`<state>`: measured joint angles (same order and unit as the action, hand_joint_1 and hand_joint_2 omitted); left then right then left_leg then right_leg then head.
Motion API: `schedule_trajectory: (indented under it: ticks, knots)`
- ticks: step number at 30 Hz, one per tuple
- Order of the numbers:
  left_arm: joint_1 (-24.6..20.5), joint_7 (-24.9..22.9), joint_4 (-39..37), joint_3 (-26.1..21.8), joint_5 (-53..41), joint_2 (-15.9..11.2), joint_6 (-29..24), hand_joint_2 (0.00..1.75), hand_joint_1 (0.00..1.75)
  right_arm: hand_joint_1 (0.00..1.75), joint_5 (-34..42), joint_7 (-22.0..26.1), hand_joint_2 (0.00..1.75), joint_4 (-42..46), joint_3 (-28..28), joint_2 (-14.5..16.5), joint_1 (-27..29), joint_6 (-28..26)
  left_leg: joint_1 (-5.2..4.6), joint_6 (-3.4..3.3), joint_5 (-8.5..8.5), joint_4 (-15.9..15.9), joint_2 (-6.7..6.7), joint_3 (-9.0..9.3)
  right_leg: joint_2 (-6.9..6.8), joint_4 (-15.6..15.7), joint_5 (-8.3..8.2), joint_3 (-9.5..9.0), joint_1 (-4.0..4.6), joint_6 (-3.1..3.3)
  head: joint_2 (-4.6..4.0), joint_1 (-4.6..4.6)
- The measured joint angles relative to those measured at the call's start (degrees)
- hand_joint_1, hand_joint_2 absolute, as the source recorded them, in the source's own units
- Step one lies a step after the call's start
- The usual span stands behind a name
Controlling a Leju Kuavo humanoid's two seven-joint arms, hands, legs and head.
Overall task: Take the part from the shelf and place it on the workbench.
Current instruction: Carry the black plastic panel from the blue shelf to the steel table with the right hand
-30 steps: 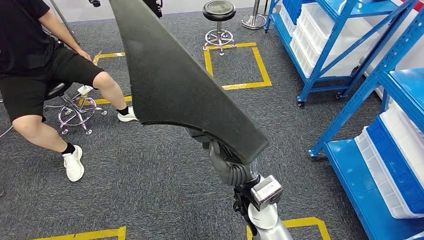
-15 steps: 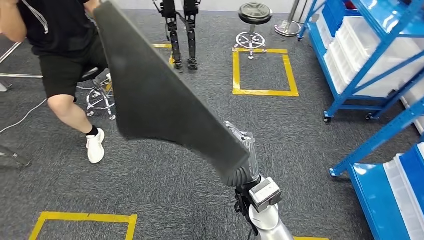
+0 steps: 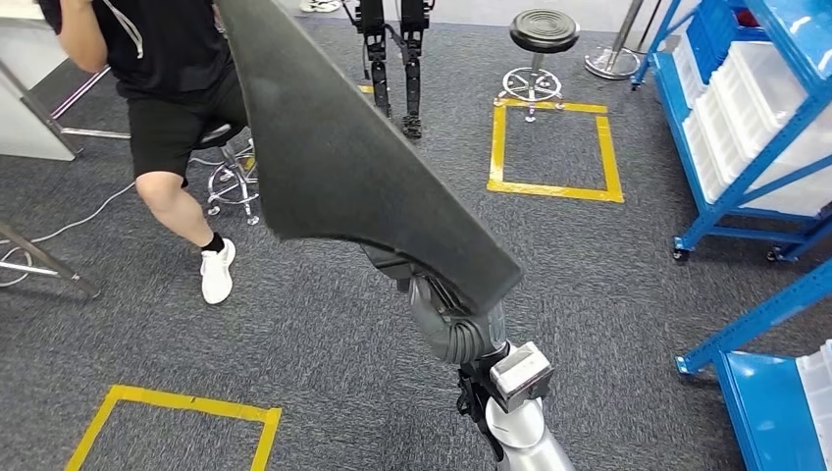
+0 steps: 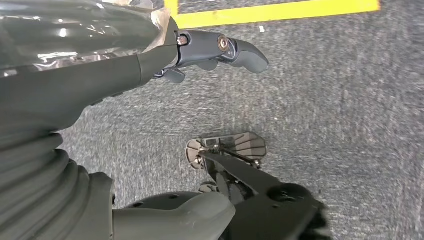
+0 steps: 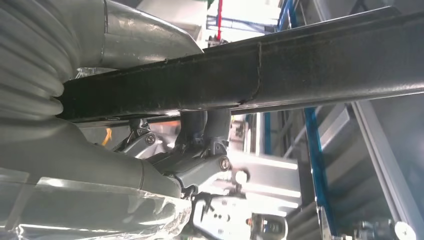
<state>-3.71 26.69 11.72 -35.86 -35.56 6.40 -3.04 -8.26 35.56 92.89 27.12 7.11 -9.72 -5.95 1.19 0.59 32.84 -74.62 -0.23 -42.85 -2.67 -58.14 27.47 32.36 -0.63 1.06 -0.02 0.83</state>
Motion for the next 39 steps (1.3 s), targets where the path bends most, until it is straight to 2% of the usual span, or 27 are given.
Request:
schedule_trajectory:
  ticks: [1,3,4,5,6,8,10,12,14,15,16,18,19,20,21,23,25,27,29,30,31,32,34,35,36,38,39]
  knots:
    - [0.0,0.0,0.0,0.0,0.0,0.0,0.0,1.75,0.0,1.71,0.0,0.0,1.75,0.0,0.0,0.0,0.0,0.0,-0.01,-0.11,-1.44,2.2,0.24,1.11,-0.52,0.0,0.04,-0.04,0.08,0.02,0.0,-0.01]
    - [0.0,0.0,0.0,0.0,0.0,0.0,0.0,1.75,0.0,1.71,0.0,0.0,1.75,0.0,0.0,0.0,0.0,0.0,-0.23,-0.55,-4.91,10.3,1.91,5.54,-1.48,0.0,0.19,-0.22,0.31,-0.05,0.0,-0.01]
    - [-0.1,0.0,0.0,-0.1,0.0,0.0,0.0,1.75,0.0,1.71,0.0,0.0,1.75,0.0,0.0,0.0,-0.1,0.0,-0.44,-0.84,-5.99,13.6,2.64,7.32,-1.89,0.0,0.3,-0.29,0.51,-0.2,0.0,-0.07]
    - [-0.2,0.0,0.0,-0.1,0.0,0.0,0.0,1.75,0.0,1.71,0.0,0.0,1.75,0.0,0.0,0.0,-0.1,0.1,-0.68,-1.12,-6.45,15.5,3.14,8.31,-2.26,0.0,0.41,-0.35,0.67,-0.39,0.0,-0.07]
    - [-0.3,-0.1,0.0,-0.2,0.0,0.0,0.0,1.75,0.0,1.71,0.1,0.0,1.75,0.0,0.0,0.0,-0.1,0.1,-0.93,-1.36,-6.39,16.0,3.02,8.43,-2.64,0.0,0.48,-0.4,0.74,-0.63,0.0,-0.12]
    - [-0.2,-0.1,0.0,-0.3,0.0,0.0,-0.1,1.75,0.0,1.71,0.1,0.0,1.75,0.0,0.0,0.0,-0.2,0.2,-0.98,-2.01,-6.74,16.5,1.92,8.52,-3.13,0.0,0.69,-0.47,0.7,-1.22,0.0,-0.11]
    - [-0.1,-0.1,0.0,-0.3,0.0,0.0,-0.3,1.75,0.0,1.71,0.2,0.1,1.75,0.0,0.0,0.0,-0.3,0.3,-0.72,-2.74,-7.32,17.4,0.83,9.03,-1.41,-2.3,2.03,0.37,0.61,-1.46,0.0,-0.17]
    - [-0.3,-0.1,0.0,-0.4,0.0,0.0,-0.3,1.75,0.0,1.71,0.3,0.2,1.75,-0.1,0.0,-0.2,-0.2,0.4,-0.59,-3.16,-7.6,17.7,-0.28,9.3,1.22,-8.8,4.96,3.35,0.41,-1.09,0.0,-0.4]
    - [-0.3,-0.1,0.0,-0.4,0.0,0.0,-0.4,1.75,0.0,1.71,0.5,0.2,1.75,-0.4,0.0,-0.5,0.0,0.5,-0.61,-3.22,-7.6,17.7,-1.68,9.27,2.16,-15.3,7.12,6.76,0.24,-1.15,0.0,-0.57]
    - [-0.2,-0.1,0.0,-0.4,0.0,0.0,-0.5,1.75,0.0,1.71,0.6,0.2,1.75,-0.5,0.0,-0.6,0.1,0.6,-0.62,-3.21,-7.59,17.6,-2.44,9.27,2.32,-16.0,6.97,7.32,0.14,-1.53,0.0,-0.57]
    - [-0.2,-0.1,0.0,-0.4,0.0,0.0,-0.5,1.75,0.0,1.71,0.6,0.2,1.75,-0.6,0.0,-0.6,0.2,0.7,-0.61,-3.16,-7.56,17.6,-3.19,9.31,2.45,-14.4,5.87,6.72,0.02,-2.09,0.0,-0.57]
    - [-0.1,-0.1,0.0,-0.5,0.0,0.0,-0.5,1.75,0.0,1.71,0.7,0.2,1.75,-0.6,0.1,-0.6,0.2,0.7,-0.58,-2.86,-7.39,17.3,-4.64,9.32,3.44,-6.6,2.42,3.38,-0.44,-3.14,0.0,-0.61]
    - [-0.1,-0.1,0.0,-0.5,0.0,0.0,-0.5,1.75,0.0,1.71,0.7,0.2,1.75,-0.6,0.1,-0.6,0.2,0.7,-0.65,-2.56,-7.2,17.0,-5.26,9.23,3.98,-3.3,1.1,1.82,-0.61,-3.27,0.0,-0.63]
    - [-0.1,-0.1,0.0,-0.6,0.0,0.0,-0.5,1.75,0.0,1.71,0.7,0.2,1.75,-0.7,0.1,-0.6,0.2,0.7,-0.7,-2.23,-7.06,16.8,-5.71,9.07,4.4,-1.3,0.33,0.87,-0.68,-3.11,0.0,-0.63]
    - [0.0,-0.1,0.0,-0.7,0.0,0.0,-0.5,1.75,0.0,1.71,0.7,0.2,1.75,-0.7,0.2,-0.6,0.2,0.7,-0.7,-1.89,-7.01,16.7,-6.04,8.89,4.61,-0.6,0.05,0.53,-0.61,-2.75,0.0,-0.6]
    - [0.2,-0.1,0.0,-0.8,0.0,0.0,-0.5,1.75,0.0,1.71,0.7,0.2,1.75,-0.7,0.3,-0.5,0.1,0.7,-0.51,-1.34,-6.98,16.7,-6.27,8.67,3.95,-0.4,-0.21,0.42,-0.51,-1.96,0.0,-0.51]
    - [0.4,-0.1,0.0,-0.8,-0.1,0.0,-0.6,1.75,0.0,1.71,0.7,0.3,1.75,-0.6,0.4,-0.3,0.1,0.7,-0.46,-0.86,-5.77,14.9,-4.23,7.84,3.2,-0.2,-0.32,0.27,-0.68,-1.15,0.0,-0.28]
    - [0.2,-0.2,0.0,-0.8,-0.2,0.1,-0.6,1.75,0.0,1.71,0.7,0.3,1.75,-0.6,0.4,-0.2,0.1,0.7,-0.49,-0.47,-2.49,8.7,-1.23,4.83,2.2,-0.2,-0.21,0.17,-0.55,-0.43,0.0,0.04]
    - [0.2,-0.2,0.0,-0.8,-0.3,0.1,-0.6,1.75,0.0,1.71,0.7,0.3,1.75,-0.6,0.4,-0.2,0.2,0.7,-0.39,-0.23,0.33,1.4,-0.15,1.01,0.98,-0.2,-0.05,0.16,-0.22,-0.11,0.0,0.15]
    - [0.2,-0.2,0.0,-0.8,-0.3,0.1,-0.6,1.75,0.0,1.71,0.7,0.3,1.75,-0.6,0.4,-0.2,0.3,0.7,-0.38,-0.23,0.36,0.0,-0.01,0.12,0.37,-0.2,0.02,0.14,-0.09,-0.03,0.0,0.16]
    - [0.3,-0.2,0.0,-0.8,-0.3,0.1,-0.6,1.75,0.0,1.71,0.7,0.3,1.75,-0.6,0.4,-0.2,0.3,0.7,-0.39,-0.3,-0.7,0.9,0.13,0.44,-0.17,-0.2,0.08,0.08,-0.01,0.03,0.0,0.17]
    - [0.3,-0.2,0.0,-0.8,-0.3,0.1,-0.6,1.75,0.0,1.71,0.7,0.3,1.75,-0.6,0.4,-0.2,0.3,0.7,-0.42,-0.47,-2.57,4.0,0.49,1.97,-0.68,-0.2,0.17,-0.03,0.05,0.04,0.0,0.17]
    - [0.2,-0.2,0.0,-0.8,-0.3,0.1,-0.6,1.75,0.0,1.71,0.7,0.3,1.75,-0.6,0.4,-0.1,0.3,0.7,-0.73,-0.99,-5.85,12.1,2.47,6.2,-1.61,-0.2,0.42,-0.31,0.35,-0.17,0.0,0.14]
    - [0.1,-0.2,0.0,-0.8,-0.4,0.1,-0.6,1.75,0.0,1.71,0.7,0.3,1.75,-0.6,0.4,-0.1,0.2,0.7,-0.96,-1.27,-6.6,14.7,3.2,7.57,-1.99,-0.2,0.57,-0.4,0.52,-0.37,0.0,0.1]
    - [0.0,0.0,0.0,-0.8,-0.5,0.1,-0.6,1.75,0.0,1.71,0.7,0.3,1.75,-0.6,0.4,-0.2,0.2,0.7,-1.21,-1.5,-6.72,16.0,3.56,8.14,-2.38,-0.2,0.69,-0.48,0.68,-0.59,0.0,0.07]
    - [0.0,0.6,0.0,-0.8,-0.6,0.0,-0.6,1.75,0.0,1.71,0.7,0.3,1.75,-0.6,0.4,-0.2,0.2,0.7,-1.49,-2.05,-6.8,16.3,2.48,8.19,-3.24,0.0,0.85,-0.69,0.79,-1.1,0.0,0.04]
    - [0.0,1.0,0.0,-0.9,-0.6,0.0,-0.6,1.75,0.0,1.71,0.7,0.3,1.75,-0.6,0.4,-0.2,0.2,0.6,-1.43,-2.38,-7.02,16.7,1.93,8.43,-3.02,-0.3,1.13,-0.66,0.75,-1.36,0.0,0.02]
